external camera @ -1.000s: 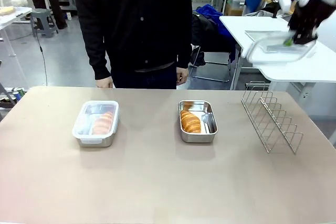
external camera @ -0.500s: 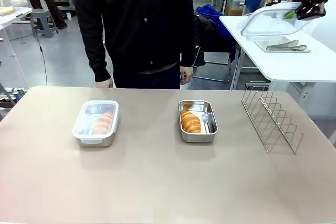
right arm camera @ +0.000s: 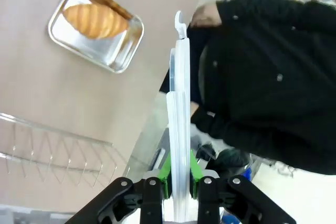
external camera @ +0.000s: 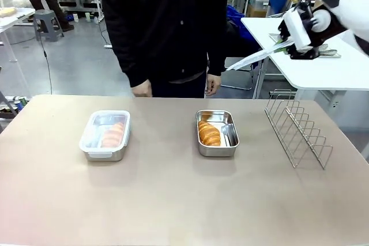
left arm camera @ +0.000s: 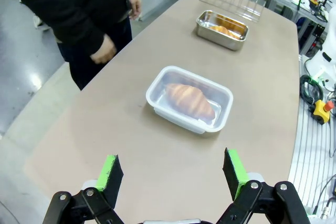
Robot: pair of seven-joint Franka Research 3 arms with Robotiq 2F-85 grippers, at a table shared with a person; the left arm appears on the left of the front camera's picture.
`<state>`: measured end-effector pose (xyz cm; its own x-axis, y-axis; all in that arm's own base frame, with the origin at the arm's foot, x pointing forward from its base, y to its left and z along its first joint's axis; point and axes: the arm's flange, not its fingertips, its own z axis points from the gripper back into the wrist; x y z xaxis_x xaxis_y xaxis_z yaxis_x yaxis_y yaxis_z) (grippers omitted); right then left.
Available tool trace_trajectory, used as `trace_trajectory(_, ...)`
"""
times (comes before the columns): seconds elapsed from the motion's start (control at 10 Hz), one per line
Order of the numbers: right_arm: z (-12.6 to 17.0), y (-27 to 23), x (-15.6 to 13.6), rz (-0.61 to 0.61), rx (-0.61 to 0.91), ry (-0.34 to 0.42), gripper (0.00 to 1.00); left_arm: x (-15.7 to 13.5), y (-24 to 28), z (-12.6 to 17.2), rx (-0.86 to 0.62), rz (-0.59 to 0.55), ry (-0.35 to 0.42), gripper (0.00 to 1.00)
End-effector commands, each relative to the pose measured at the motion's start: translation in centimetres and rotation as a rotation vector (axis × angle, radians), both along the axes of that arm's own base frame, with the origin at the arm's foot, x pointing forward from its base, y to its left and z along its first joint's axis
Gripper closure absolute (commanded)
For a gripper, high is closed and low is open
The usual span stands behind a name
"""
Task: Place the bread in airtight containers.
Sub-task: Pick up one Airtight Container lid and hand it to the human, then release when the human grabs the Airtight Container lid.
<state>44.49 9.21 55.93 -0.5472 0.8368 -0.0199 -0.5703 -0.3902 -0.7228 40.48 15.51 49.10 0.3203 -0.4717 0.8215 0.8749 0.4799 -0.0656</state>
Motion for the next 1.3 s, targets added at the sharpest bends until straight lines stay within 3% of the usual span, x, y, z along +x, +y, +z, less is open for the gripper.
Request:
trace_trajectory(0.0, 0.0, -1.6, 1.5, 0.048, 0.044, -0.038, 1.0, -0.1, -0.1, 0.0, -0.015, -0.012, -0.026, 0.0)
trace_trajectory(0.1, 0.5, -1.9, 1.7, 0.008, 0.076, -0.05, 1.0, -0.1, -0.1, 0.0, -0.015, -0.012, -0.026, 0.0)
trace_trajectory(0.2, -0.3, -0.1, 0.2, 0.017, 0.012, 0.0, 1.0, -0.1, -0.1, 0.0, -0.015, -0.012, -0.026, 0.0)
trace_trajectory(1.2, -0.3, -0.1, 0.2, 0.017, 0.012, 0.0, 1.0, -0.1, -0.1, 0.0, -0.015, -0.012, -0.026, 0.0)
